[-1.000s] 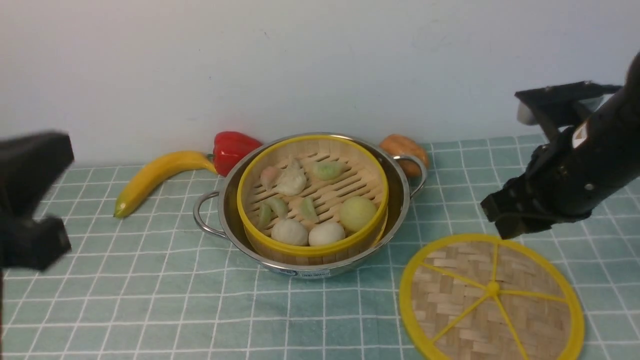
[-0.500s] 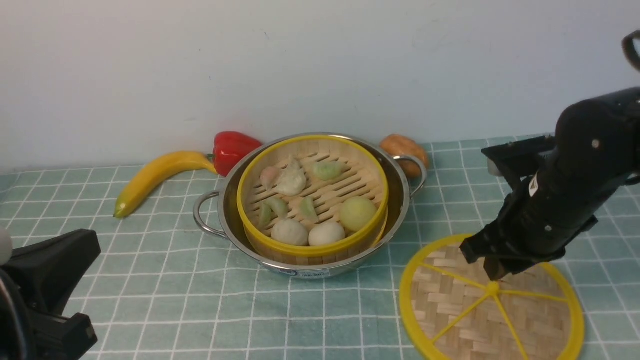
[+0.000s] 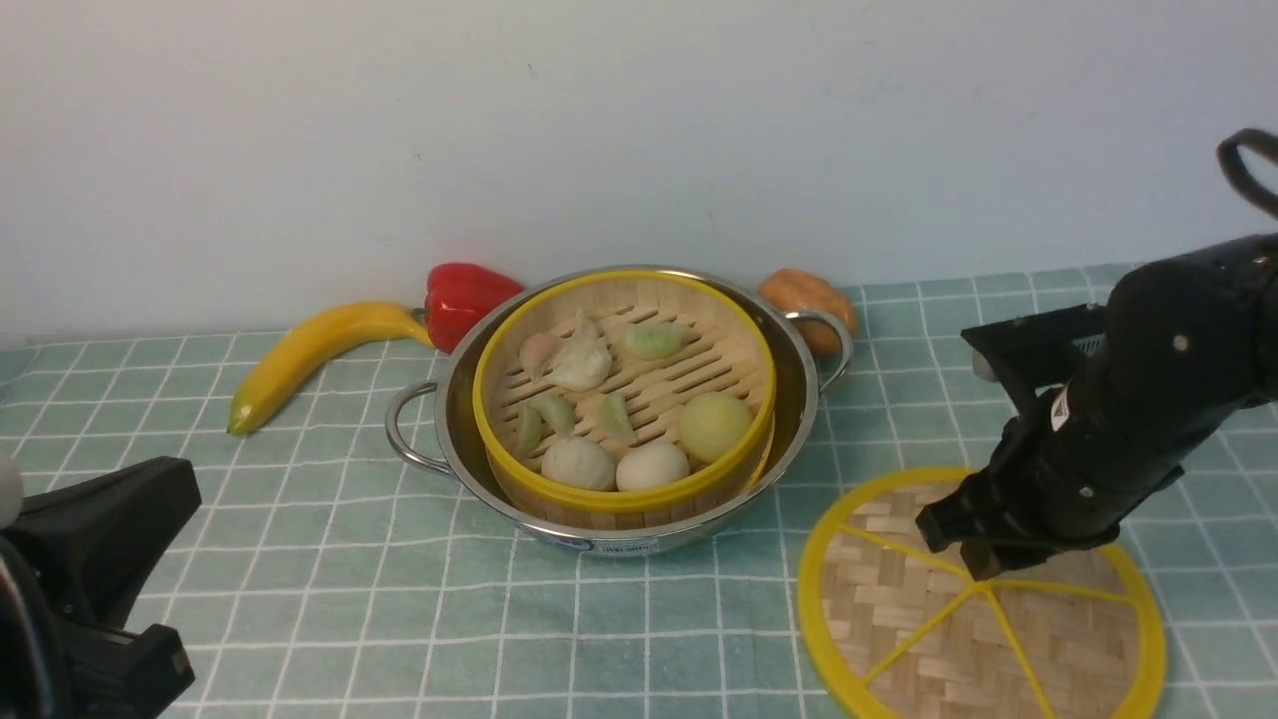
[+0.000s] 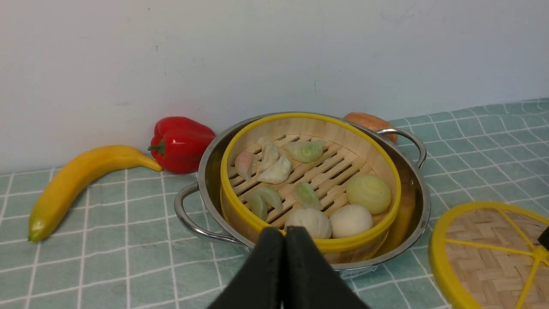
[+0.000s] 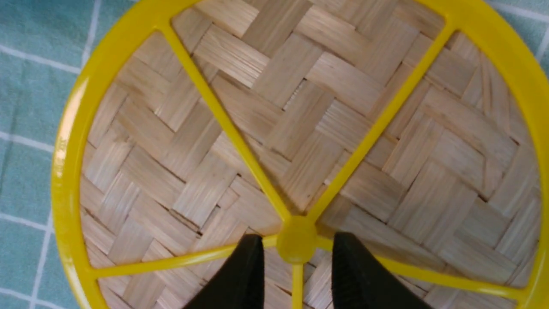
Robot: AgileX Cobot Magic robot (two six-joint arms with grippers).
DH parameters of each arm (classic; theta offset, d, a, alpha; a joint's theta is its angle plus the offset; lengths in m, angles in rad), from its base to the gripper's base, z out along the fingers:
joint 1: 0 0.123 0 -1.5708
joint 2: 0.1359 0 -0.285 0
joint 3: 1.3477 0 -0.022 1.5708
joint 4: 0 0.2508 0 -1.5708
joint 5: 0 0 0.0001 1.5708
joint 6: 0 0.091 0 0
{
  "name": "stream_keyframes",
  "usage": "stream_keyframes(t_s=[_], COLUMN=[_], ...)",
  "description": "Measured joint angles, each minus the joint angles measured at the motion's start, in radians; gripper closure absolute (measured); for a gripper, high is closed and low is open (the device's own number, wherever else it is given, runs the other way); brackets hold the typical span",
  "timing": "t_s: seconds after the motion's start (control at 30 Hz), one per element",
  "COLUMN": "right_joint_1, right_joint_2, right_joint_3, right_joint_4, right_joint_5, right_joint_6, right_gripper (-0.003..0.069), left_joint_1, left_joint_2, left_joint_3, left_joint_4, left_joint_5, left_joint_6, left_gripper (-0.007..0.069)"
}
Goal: Place the steamer in the pot on the blue tablecloth, and put the lid on the steamer.
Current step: 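Move the gripper down to the bamboo steamer lid and grasp its center knob, then place the bamboo steamer lid onto the steamer basket in the pot with the right gripper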
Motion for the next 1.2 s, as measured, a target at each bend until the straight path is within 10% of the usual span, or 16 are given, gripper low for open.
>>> stream_keyframes(t_s=[0.7, 1.2], right_joint_1=[0.000, 0.030], right_joint_2=[0.003, -0.039], right_joint_3=[-0.018, -0.481], right_joint_4=[-0.019, -0.017], right_joint_5=[0.132, 0.378], right_joint_6=[-0.016, -0.041], right_gripper=[0.0514, 0.0514], left_joint_1=[0.001, 0.001], left_joint_2=[0.000, 0.000], left_joint_3=[0.000, 0.000], left_joint_4=[0.000, 0.000], left_joint_5=[0.000, 0.000], left_joint_6=[0.000, 0.000], left_gripper=[0.0633, 0.0633])
